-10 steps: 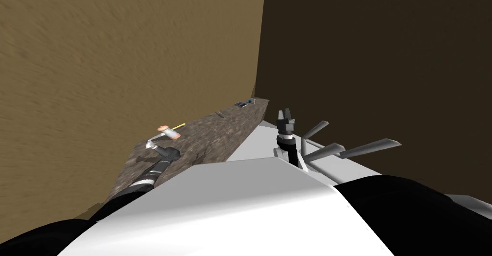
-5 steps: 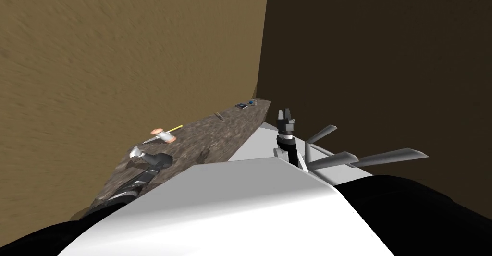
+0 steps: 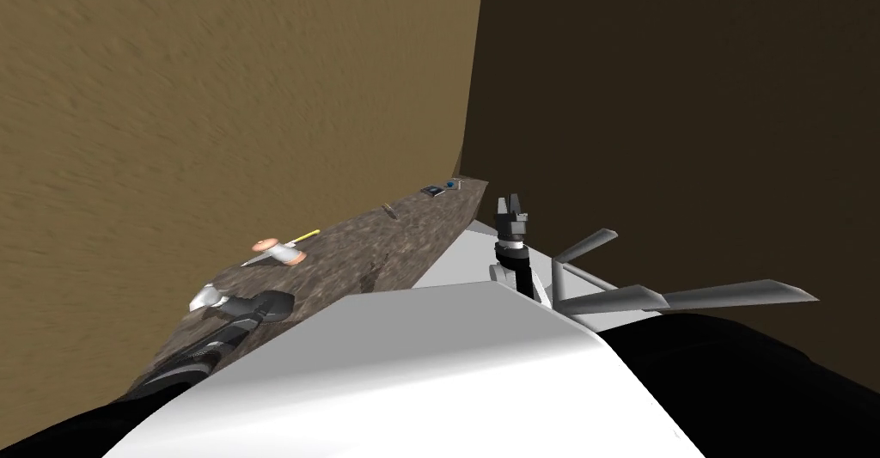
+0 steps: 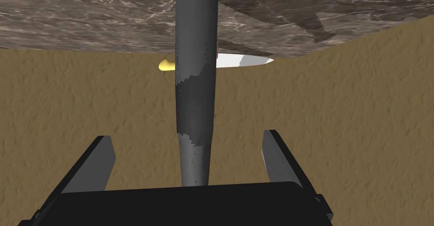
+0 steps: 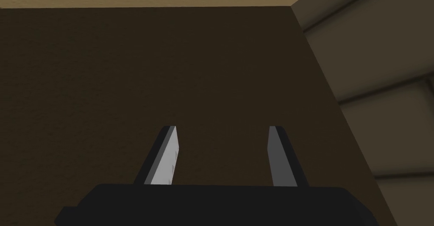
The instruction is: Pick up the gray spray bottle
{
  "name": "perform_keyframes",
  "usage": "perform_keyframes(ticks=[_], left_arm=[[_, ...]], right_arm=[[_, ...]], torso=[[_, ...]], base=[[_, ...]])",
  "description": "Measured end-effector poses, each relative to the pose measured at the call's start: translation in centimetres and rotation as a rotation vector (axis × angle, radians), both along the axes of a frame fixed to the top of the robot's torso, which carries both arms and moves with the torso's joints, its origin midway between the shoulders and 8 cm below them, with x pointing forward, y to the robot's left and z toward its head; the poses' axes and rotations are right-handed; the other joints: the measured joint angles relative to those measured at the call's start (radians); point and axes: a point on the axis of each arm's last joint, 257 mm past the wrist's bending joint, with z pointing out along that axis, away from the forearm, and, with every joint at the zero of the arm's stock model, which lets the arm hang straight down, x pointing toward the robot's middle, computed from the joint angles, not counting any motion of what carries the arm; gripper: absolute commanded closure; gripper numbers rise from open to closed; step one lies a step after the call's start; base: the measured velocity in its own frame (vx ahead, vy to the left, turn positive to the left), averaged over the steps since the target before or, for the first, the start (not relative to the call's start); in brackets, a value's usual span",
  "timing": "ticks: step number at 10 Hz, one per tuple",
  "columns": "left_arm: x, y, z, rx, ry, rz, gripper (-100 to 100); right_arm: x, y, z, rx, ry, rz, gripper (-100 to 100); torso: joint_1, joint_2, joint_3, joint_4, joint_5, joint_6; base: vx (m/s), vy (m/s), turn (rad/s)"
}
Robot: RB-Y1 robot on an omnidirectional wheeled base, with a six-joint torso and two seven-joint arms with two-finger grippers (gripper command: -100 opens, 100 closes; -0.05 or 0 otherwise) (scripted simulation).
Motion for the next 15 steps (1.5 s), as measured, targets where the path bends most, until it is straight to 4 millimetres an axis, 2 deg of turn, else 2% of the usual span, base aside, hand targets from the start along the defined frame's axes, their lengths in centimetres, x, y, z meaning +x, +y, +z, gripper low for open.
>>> perform_keyframes(ticks=[1, 3, 4, 6, 8, 10, 15], left_arm=[[0.0, 0.0, 0.0, 0.0, 0.0, 0.0, -100], [1.4, -0.1, -2.2, -0.043, 0.006, -0.009, -100], [2.1, 0.5, -2.5, -0.046, 0.0, -0.004, -100], [3.6, 0.6, -4.3, -0.083, 0.008, -0.011, -100], [4.4, 1.5, -4.7, -0.084, -0.001, -0.001, -100], [5.9, 1.9, -6.2, -0.11, 0.016, -0.008, -100], [8.9, 3.5, -7.9, -0.125, 0.02, 0.001, -100]], right_arm=[[0.0, 0.0, 0.0, 0.0, 0.0, 0.0, 0], [0.0, 0.0, 0.0, 0.0, 0.0, 0.0, 0], [0.0, 0.0, 0.0, 0.0, 0.0, 0.0, 0], [0.0, 0.0, 0.0, 0.0, 0.0, 0.0, 0], [0.0, 0.0, 0.0, 0.0, 0.0, 0.0, 0], [0.0, 0.0, 0.0, 0.0, 0.0, 0.0, 0], [0.0, 0.0, 0.0, 0.0, 0.0, 0.0, 0]], torso=[[0.0, 0.004, 0.002, 0.001, 0.0, 0.0], [-0.002, 0.015, 0.009, 0.004, 0.0, 0.0], [-0.001, 0.013, 0.008, 0.003, 0.0, 0.0], [-0.002, 0.016, 0.009, 0.004, 0.0, 0.0], [0.0, 0.008, 0.005, 0.002, 0.0, 0.0], [-0.001, 0.014, 0.008, 0.003, 0.0, 0.0], [-0.001, 0.012, 0.007, 0.003, 0.0, -0.001]], base=[[-0.12, -0.04, -0.117], [-0.123, -0.032, -0.032], [-0.147, -0.046, -0.099], [-0.1, -0.029, -0.035], [-0.049, -0.006, -0.051], [-0.111, -0.028, -0.039], [-0.071, -0.025, -0.032]])
